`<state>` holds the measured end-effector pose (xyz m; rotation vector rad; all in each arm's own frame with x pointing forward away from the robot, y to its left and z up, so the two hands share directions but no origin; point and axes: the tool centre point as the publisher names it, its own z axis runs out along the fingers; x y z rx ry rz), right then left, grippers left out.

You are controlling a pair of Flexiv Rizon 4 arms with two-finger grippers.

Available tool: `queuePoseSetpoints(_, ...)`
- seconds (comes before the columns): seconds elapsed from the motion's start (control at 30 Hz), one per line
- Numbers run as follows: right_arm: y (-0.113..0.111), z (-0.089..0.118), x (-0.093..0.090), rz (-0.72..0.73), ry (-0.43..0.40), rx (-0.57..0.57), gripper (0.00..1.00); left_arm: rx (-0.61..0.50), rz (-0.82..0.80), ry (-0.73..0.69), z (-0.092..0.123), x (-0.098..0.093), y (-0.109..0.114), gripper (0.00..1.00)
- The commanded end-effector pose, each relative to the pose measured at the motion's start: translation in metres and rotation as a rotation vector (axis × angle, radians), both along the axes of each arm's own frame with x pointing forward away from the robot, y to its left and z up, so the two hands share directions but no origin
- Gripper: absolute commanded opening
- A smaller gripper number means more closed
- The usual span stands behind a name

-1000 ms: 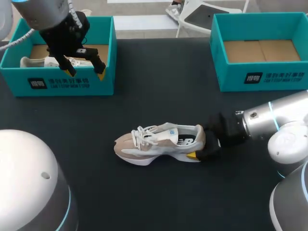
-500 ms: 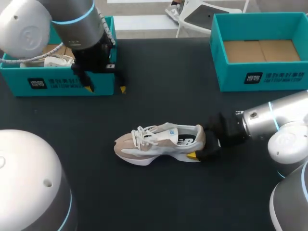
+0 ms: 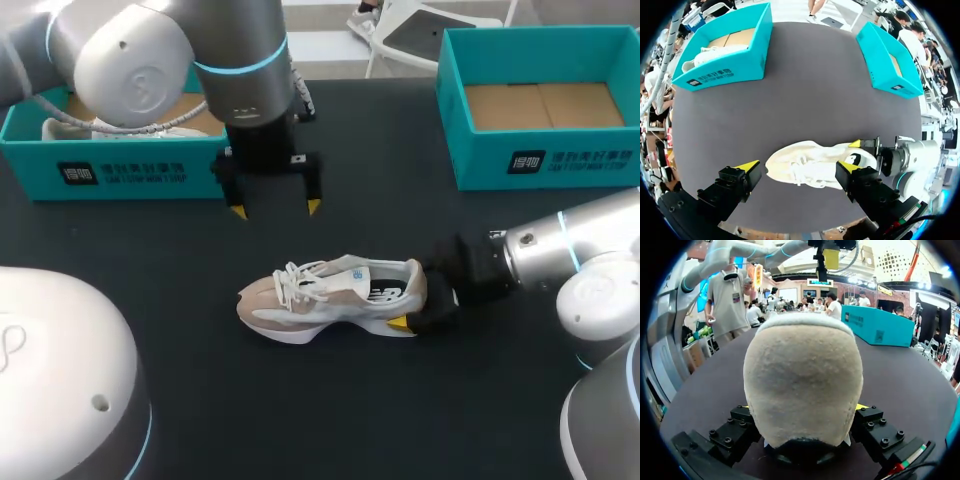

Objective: Take the shoe out of the shoebox, open the shoe tongue, remove and reinsert the insole, then place the shoe into the shoebox

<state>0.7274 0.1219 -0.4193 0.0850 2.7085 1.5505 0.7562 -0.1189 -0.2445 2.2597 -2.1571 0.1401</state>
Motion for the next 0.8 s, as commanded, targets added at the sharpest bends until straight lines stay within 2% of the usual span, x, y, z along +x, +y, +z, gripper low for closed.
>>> queuePoseSetpoints(0.03,0.002,-0.002,0.001,-0.001,-0.001,-0.002,0.00,0.060,0.097,-0.011,-0.004,-0.013,-0.012,1.00)
queuePoseSetpoints(0.17,0.002,-0.002,0.001,-0.001,-0.001,-0.002,0.00,0.080,0.167,0.085,-0.015,-0.020,-0.019,1.00)
queuePoseSetpoints(0.7,0.002,-0.002,0.001,-0.001,-0.001,-0.002,0.00,0.080,0.167,0.085,-0.015,-0.020,-0.019,1.00)
queuePoseSetpoints(0.8,0.002,-0.002,0.001,-0.001,-0.001,-0.002,0.00,0.116,0.151,0.081,-0.017,-0.035,-0.025,1.00)
